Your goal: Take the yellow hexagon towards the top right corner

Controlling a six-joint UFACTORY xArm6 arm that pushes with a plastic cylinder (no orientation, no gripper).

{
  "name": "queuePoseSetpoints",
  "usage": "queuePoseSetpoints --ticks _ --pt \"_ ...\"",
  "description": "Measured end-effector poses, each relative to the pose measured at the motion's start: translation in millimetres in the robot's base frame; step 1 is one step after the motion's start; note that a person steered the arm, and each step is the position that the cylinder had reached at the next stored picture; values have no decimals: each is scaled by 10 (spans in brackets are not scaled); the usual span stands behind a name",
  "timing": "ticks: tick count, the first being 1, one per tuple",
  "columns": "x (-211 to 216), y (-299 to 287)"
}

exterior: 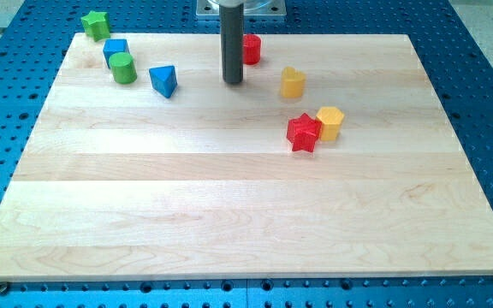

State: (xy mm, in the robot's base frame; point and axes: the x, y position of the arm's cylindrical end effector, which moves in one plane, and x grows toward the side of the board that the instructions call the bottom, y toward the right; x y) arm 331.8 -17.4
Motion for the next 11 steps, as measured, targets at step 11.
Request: queuePoseSetpoints --ticks 11 --pt "409 1122"
